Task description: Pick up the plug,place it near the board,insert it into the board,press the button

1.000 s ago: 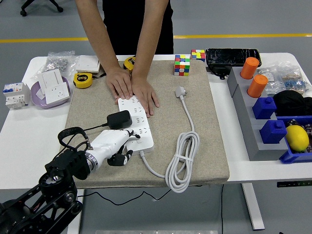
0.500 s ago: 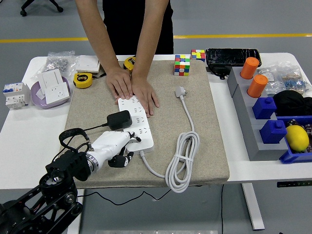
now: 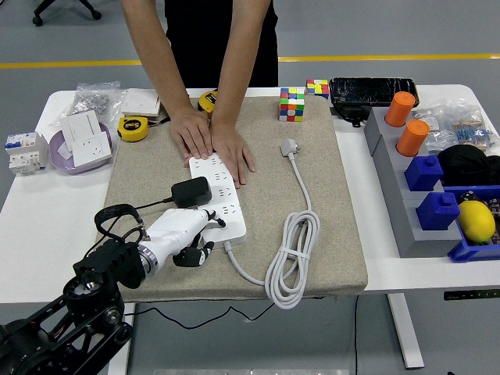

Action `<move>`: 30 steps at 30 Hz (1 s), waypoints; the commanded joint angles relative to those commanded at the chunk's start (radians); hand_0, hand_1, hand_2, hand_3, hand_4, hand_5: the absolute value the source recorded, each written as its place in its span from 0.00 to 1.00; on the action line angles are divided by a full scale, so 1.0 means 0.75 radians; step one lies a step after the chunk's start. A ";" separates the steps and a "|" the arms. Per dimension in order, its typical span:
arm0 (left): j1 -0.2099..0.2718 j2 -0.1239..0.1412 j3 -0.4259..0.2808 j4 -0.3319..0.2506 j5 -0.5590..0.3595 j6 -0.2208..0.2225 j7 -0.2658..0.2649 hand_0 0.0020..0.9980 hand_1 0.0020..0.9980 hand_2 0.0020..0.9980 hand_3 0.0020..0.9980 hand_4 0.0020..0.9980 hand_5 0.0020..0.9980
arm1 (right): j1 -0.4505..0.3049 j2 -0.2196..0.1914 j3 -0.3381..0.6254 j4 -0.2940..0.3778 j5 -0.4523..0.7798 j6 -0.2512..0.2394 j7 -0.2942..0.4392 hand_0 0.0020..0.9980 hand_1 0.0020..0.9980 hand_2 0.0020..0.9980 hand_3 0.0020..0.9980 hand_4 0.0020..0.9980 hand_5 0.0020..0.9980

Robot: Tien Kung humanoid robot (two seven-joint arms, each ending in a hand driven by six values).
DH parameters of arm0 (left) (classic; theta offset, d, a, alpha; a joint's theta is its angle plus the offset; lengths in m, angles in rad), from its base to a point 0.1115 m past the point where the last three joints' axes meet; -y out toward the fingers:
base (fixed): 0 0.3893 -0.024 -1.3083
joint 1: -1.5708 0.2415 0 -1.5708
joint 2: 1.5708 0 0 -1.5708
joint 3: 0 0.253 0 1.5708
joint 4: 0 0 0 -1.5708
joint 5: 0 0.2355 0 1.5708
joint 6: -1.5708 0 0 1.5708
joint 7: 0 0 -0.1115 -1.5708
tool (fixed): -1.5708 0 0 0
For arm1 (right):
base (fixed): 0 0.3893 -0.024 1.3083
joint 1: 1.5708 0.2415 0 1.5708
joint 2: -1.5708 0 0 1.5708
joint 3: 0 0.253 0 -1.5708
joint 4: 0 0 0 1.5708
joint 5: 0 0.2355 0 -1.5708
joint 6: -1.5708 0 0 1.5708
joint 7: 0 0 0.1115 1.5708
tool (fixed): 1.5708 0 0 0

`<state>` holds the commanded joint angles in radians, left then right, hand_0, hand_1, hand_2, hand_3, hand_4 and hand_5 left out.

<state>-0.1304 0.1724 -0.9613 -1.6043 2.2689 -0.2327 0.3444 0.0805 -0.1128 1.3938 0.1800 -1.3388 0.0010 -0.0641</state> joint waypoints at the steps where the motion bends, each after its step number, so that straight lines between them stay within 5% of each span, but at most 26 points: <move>1: 0.000 -0.001 0.000 0.002 0.000 0.001 -0.001 0.15 0.03 0.15 0.75 0.51 0.00 | 0.001 0.000 -0.001 0.000 0.001 0.000 0.000 0.86 0.77 0.76 0.79 1.00 0.85; 30: 0.007 -0.003 0.002 0.034 0.000 -0.002 -0.007 0.16 0.03 0.15 0.73 0.51 0.00 | 0.000 -0.001 -0.001 0.000 -0.001 0.001 0.001 0.86 0.77 0.76 0.79 1.00 0.85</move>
<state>-0.1252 0.1705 -0.9597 -1.5790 2.2689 -0.2338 0.3391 0.0809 -0.1133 1.3927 0.1800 -1.3392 0.0017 -0.0635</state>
